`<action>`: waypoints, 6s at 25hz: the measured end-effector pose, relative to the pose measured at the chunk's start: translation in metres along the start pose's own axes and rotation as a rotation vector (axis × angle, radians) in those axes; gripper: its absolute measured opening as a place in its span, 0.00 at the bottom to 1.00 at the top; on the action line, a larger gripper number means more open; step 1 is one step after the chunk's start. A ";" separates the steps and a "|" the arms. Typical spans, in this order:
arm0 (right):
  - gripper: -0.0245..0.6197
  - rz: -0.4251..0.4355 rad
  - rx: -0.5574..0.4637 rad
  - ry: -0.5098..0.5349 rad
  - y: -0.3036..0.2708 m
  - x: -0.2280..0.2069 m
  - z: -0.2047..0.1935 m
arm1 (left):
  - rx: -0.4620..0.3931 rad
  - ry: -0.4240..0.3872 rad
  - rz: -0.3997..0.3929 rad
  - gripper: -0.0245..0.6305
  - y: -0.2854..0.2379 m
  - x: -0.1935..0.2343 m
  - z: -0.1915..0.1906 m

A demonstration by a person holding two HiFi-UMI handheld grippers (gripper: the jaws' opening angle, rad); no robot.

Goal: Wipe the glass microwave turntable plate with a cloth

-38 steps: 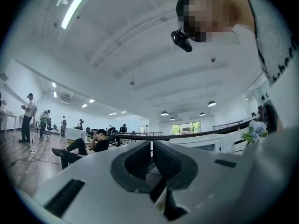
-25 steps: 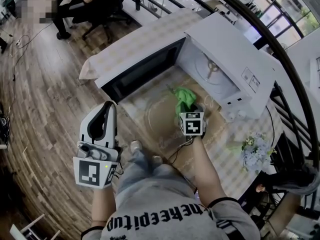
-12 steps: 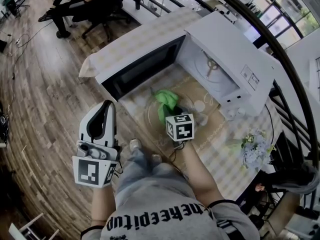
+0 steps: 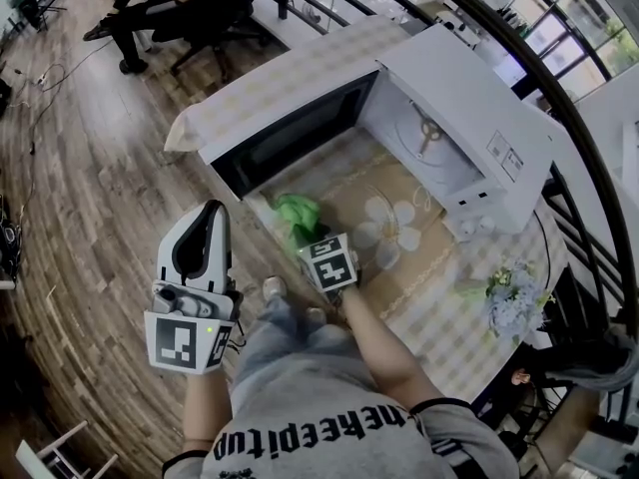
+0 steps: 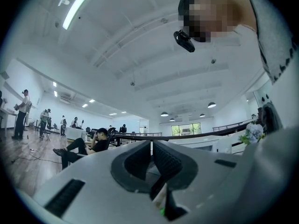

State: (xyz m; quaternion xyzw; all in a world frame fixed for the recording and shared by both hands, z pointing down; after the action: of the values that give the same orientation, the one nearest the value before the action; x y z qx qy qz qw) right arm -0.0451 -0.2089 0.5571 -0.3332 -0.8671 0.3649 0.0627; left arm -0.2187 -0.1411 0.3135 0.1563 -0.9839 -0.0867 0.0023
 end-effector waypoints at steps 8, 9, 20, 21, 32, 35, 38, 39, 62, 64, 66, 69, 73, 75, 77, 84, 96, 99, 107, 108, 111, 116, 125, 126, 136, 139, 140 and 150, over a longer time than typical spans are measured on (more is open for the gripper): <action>0.17 -0.114 -0.015 -0.042 0.025 -0.042 -0.015 | -0.006 0.004 -0.016 0.06 -0.002 -0.006 0.002; 0.17 -0.133 -0.017 -0.054 0.029 -0.049 -0.019 | -0.007 0.006 -0.020 0.06 -0.003 -0.007 0.002; 0.17 -0.304 -0.027 -0.106 0.065 -0.103 -0.047 | -0.011 0.012 -0.056 0.06 -0.007 -0.023 0.002; 0.17 -0.318 -0.026 -0.107 0.068 -0.107 -0.049 | -0.012 0.012 -0.058 0.06 -0.007 -0.024 0.002; 0.17 -0.446 -0.002 -0.151 0.103 -0.141 -0.072 | -0.013 0.022 -0.089 0.06 -0.009 -0.034 0.002; 0.17 -0.462 0.014 -0.153 0.106 -0.140 -0.072 | -0.011 0.024 -0.093 0.06 -0.007 -0.035 0.001; 0.16 -0.416 -0.001 -0.173 0.106 -0.124 -0.061 | -0.012 0.026 -0.094 0.06 -0.005 -0.036 0.002; 0.16 -0.372 -0.018 -0.181 0.104 -0.114 -0.057 | -0.012 0.027 -0.092 0.06 -0.004 -0.036 0.002; 0.17 -0.082 -0.012 -0.011 0.064 -0.020 -0.057 | -0.005 0.030 -0.048 0.06 0.017 -0.040 0.003; 0.17 -0.122 -0.011 -0.022 0.072 -0.034 -0.062 | -0.007 0.030 -0.046 0.06 0.019 -0.042 0.004; 0.17 -0.163 -0.011 -0.034 0.078 -0.049 -0.070 | -0.010 0.030 -0.048 0.06 0.022 -0.046 0.005; 0.17 -0.213 -0.005 -0.054 0.090 -0.066 -0.078 | -0.015 0.028 -0.051 0.06 0.025 -0.051 0.007; 0.17 -0.268 -0.003 -0.068 0.104 -0.084 -0.084 | -0.020 0.023 -0.045 0.06 0.031 -0.055 0.011; 0.17 -0.291 0.000 -0.070 0.109 -0.091 -0.086 | -0.022 0.019 -0.040 0.06 0.034 -0.057 0.012; 0.17 -0.313 0.005 -0.067 0.114 -0.098 -0.089 | -0.024 0.015 -0.033 0.06 0.037 -0.058 0.014; 0.16 -0.350 0.014 -0.086 0.121 -0.103 -0.089 | -0.030 0.008 -0.010 0.06 0.048 -0.065 0.018; 0.16 0.018 -0.020 -0.015 0.082 0.017 -0.070 | -0.026 -0.014 0.005 0.06 0.061 -0.089 0.022; 0.16 0.023 -0.027 0.020 0.079 0.015 -0.078 | -0.022 -0.027 0.016 0.06 0.066 -0.093 0.024; 0.16 -0.017 -0.034 0.004 0.098 -0.011 -0.091 | -0.035 -0.051 0.031 0.06 0.075 -0.106 0.033; 0.16 -0.028 -0.034 0.001 0.101 -0.015 -0.092 | -0.036 -0.053 0.034 0.06 0.077 -0.107 0.034; 0.16 -0.063 -0.037 -0.017 0.109 -0.029 -0.098 | -0.039 -0.059 0.041 0.06 0.081 -0.110 0.036; 0.16 -0.131 -0.040 -0.049 0.122 -0.055 -0.109 | -0.044 -0.067 0.049 0.06 0.087 -0.117 0.040; 0.16 -0.230 -0.040 -0.099 0.139 -0.084 -0.116 | -0.053 -0.082 0.060 0.06 0.097 -0.123 0.046; 0.16 -0.235 -0.039 -0.100 0.139 -0.084 -0.117 | -0.052 -0.080 0.061 0.06 0.097 -0.122 0.046; 0.16 -0.268 -0.170 -0.087 0.169 -0.062 -0.103 | -0.072 -0.063 0.006 0.06 0.095 -0.116 0.053; 0.16 -0.284 -0.222 -0.072 0.186 -0.049 -0.096 | -0.070 -0.054 -0.012 0.06 0.099 -0.114 0.054; 0.16 -0.291 -0.240 -0.067 0.192 -0.045 -0.094 | -0.069 -0.051 -0.019 0.06 0.101 -0.114 0.055; 0.17 -0.378 -0.380 -0.054 0.249 -0.008 -0.084 | -0.066 -0.018 -0.075 0.06 0.120 -0.105 0.057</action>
State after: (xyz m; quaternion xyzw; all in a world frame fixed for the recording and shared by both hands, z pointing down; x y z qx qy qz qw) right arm 0.1234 -0.0368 0.4506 -0.1613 -0.9683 0.1860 0.0431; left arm -0.1579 0.0135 0.2808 0.1921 -0.9739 -0.1206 -0.0046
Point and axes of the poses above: the fingertips, and each gripper's own axes: y backward along the fingers, x to its left, z out of its top, the point moved 9 cm from there along y, backward along the fingers, and after that the axes turned 3 degrees about -x, right-handed, at the moved point
